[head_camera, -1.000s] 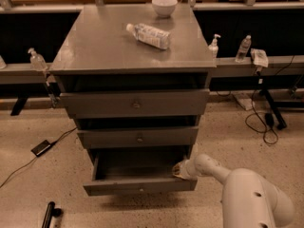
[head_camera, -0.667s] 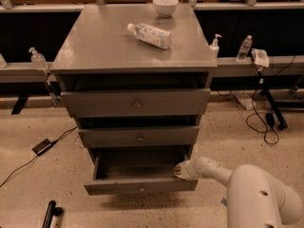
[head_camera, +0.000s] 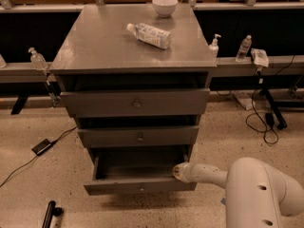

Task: Open bottom drawer

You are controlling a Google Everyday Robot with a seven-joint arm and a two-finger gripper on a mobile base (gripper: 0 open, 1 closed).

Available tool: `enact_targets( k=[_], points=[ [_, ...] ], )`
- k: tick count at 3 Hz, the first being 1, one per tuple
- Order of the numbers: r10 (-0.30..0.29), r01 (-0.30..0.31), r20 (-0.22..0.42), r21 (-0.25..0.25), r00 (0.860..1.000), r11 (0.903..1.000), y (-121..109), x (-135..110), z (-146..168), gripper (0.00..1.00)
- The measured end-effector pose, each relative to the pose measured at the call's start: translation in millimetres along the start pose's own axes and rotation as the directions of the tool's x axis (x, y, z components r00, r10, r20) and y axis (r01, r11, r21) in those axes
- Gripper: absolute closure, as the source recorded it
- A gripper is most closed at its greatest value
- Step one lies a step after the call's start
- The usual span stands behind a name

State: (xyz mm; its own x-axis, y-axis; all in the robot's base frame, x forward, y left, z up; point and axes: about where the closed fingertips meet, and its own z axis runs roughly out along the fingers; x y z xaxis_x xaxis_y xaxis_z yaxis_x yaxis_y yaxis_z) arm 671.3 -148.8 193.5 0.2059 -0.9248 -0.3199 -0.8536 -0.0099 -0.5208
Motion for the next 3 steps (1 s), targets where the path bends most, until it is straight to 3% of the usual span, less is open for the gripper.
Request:
enact_targets(
  k=[1, 2, 3],
  points=[
    [-0.037, 0.036, 0.060, 0.021, 0.997, 0.9991, -14.2, -17.2, 11.0, 1.00],
    [-0.063, 0.058, 0.162, 0.032, 0.985, 0.9978, -42.0, -38.1, 14.1, 1.00],
    [-0.079, 0.091, 0.225, -0.044, 0.971, 0.9949, -52.1, -54.6, 23.4, 1.00]
  ],
)
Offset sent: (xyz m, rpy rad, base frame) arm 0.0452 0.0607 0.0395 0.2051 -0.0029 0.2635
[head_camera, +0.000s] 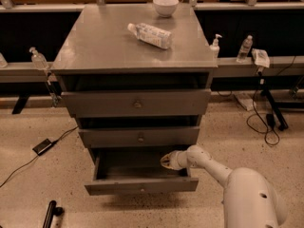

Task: Open bottom drawer

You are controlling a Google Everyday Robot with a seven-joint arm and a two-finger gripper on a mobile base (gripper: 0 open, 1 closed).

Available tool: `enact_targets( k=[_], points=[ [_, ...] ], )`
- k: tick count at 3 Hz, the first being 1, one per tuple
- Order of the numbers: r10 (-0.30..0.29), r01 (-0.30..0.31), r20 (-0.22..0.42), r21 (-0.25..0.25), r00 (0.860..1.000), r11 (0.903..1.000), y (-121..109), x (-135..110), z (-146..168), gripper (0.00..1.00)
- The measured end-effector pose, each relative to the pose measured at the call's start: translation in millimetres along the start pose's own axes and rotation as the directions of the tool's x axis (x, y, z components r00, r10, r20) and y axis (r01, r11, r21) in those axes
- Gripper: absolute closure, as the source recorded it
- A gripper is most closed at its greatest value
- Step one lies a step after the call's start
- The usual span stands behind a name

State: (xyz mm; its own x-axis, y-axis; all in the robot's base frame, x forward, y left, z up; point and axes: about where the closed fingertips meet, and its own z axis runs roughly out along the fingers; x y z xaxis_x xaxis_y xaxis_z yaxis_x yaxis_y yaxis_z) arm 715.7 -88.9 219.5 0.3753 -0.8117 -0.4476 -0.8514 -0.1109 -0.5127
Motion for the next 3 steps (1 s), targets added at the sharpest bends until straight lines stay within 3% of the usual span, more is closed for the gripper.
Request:
enact_targets(
  k=[1, 2, 3],
  points=[
    [-0.001, 0.001, 0.002, -0.103, 1.000, 0.9947, 4.1, -4.1, 13.8, 1.00],
    [0.056, -0.050, 0.021, -0.216, 0.998, 0.9751, 24.5, -1.6, 33.1, 1.00],
    [0.107, -0.092, 0.040, -0.281, 0.993, 0.9554, 42.1, 1.2, 43.3, 1.00]
  ],
)
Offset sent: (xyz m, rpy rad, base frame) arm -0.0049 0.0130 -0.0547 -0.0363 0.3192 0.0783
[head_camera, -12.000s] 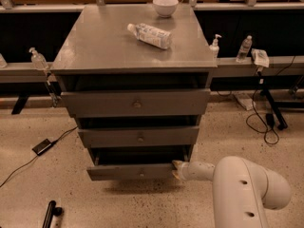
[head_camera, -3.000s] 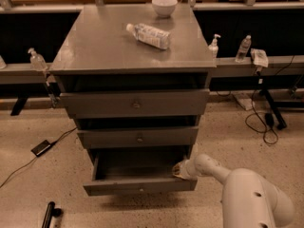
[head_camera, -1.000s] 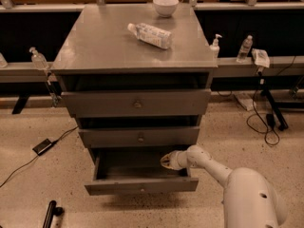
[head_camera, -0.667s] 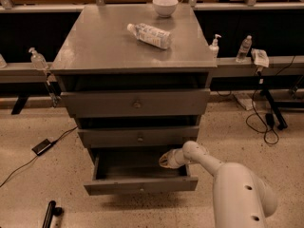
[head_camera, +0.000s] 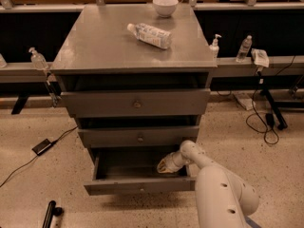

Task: Open bottom drawer

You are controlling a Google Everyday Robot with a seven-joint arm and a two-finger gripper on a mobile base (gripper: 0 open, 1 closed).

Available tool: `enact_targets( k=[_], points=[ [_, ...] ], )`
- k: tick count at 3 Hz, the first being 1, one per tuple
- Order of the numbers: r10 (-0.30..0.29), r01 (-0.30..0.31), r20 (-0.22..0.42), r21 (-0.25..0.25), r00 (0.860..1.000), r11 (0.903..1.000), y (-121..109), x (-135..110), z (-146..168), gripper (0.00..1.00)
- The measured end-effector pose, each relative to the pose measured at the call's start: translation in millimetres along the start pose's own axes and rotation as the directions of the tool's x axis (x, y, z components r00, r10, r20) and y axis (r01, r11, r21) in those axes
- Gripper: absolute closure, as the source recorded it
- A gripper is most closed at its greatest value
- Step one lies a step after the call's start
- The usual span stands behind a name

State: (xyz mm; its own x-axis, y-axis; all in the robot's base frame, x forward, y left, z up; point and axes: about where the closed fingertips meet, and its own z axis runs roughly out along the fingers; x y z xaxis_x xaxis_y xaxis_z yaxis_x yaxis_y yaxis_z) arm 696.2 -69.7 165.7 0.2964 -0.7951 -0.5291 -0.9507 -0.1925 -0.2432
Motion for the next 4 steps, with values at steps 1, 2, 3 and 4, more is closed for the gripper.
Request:
enact_targets(
  k=[1, 2, 3, 4],
  points=[
    [0.042, -0.041, 0.058, -0.029, 0.997, 0.9987, 18.0, -2.6, -1.3, 1.00],
    [0.133, -0.132, 0.095, -0.009, 0.987, 0.9912, 39.7, 4.7, -33.3, 1.00],
    [0.209, -0.207, 0.092, -0.033, 0.973, 0.9777, 69.9, 4.4, -49.1, 1.00],
    [0.209, -0.207, 0.092, -0.033, 0.973, 0.9777, 69.8, 4.4, -49.1, 1.00]
  ],
)
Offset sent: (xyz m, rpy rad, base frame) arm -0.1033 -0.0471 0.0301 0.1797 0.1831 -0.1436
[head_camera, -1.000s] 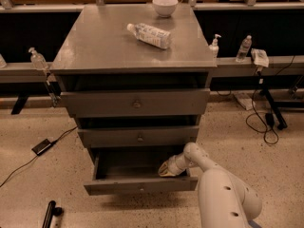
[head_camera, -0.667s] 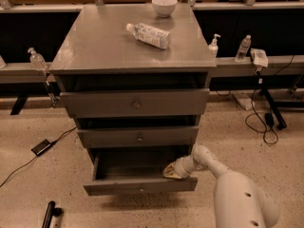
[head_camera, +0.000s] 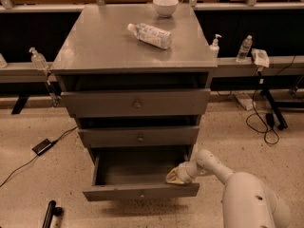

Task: Open bottom drawer

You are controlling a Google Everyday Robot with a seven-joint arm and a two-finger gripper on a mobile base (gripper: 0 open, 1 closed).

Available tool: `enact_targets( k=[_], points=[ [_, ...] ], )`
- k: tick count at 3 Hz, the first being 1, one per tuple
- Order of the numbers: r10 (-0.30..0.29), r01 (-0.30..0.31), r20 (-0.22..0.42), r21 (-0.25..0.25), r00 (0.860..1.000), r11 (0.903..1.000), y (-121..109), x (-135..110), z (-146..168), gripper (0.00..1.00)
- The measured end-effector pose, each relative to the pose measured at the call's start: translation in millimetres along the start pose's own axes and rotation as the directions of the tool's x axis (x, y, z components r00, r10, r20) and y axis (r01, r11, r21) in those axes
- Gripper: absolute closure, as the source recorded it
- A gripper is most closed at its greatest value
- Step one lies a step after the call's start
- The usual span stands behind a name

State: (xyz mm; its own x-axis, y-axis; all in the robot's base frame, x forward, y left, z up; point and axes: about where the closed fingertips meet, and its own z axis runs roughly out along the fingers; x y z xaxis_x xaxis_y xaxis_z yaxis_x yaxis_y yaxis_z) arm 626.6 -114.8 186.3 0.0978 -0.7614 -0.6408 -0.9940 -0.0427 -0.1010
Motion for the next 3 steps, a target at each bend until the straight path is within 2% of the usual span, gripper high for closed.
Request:
enact_targets(
  k=[1, 2, 3],
  points=[
    [0.035, -0.034, 0.003, -0.026, 0.999, 0.9991, 24.5, -2.7, -4.5, 1.00],
    [0.029, -0.029, 0.005, -0.026, 1.000, 0.9993, 26.5, -4.7, -6.0, 1.00],
    [-0.031, 0.031, 0.009, 0.006, 0.999, 0.9995, 11.9, -14.1, -8.8, 1.00]
  ],
)
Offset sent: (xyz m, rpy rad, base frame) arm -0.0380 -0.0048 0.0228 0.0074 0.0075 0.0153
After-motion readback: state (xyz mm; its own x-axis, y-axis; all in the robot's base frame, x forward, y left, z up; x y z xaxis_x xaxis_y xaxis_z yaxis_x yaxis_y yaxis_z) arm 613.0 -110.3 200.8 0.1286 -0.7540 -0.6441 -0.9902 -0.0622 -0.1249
